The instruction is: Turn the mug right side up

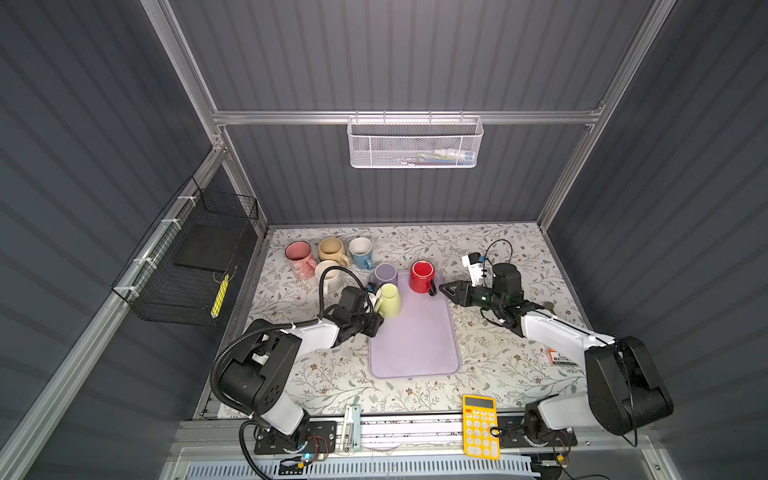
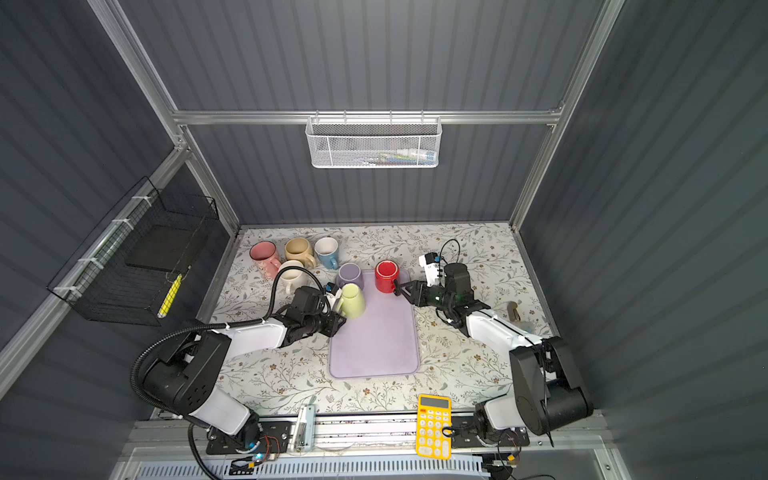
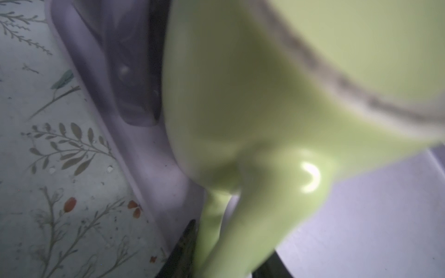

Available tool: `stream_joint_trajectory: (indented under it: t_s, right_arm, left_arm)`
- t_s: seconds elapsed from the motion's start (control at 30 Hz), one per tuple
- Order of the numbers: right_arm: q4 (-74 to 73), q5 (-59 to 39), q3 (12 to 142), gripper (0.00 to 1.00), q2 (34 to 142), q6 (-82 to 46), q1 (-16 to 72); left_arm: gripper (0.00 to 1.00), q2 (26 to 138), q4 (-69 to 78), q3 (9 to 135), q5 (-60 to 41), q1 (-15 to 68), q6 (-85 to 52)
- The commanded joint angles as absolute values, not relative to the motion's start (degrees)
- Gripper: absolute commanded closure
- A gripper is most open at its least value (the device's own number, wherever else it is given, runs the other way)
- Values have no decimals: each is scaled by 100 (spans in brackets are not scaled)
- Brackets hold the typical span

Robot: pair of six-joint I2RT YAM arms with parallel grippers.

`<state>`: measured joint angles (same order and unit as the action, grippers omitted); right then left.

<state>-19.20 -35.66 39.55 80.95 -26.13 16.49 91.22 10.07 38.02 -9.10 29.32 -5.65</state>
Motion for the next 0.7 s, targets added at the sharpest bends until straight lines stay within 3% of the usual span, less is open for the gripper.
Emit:
stream_joint_trajectory:
  t_s: [0.0,0.37,0.67]
  right_arm:
    - [-2035,-3537,3938,61,8138,-2628,1626]
    - [-2043,-3533,3889,61,8130,-2637,1626]
    - [-2064,-3526,3862,62,8134,-2660,1626]
  left_arm:
    - [65,9167,1215,3757,-793,2944,-599]
    - [77,9314,1626,3656,-890,2944,-632]
    - [72,9348,1652,3636,-883,2952,-707]
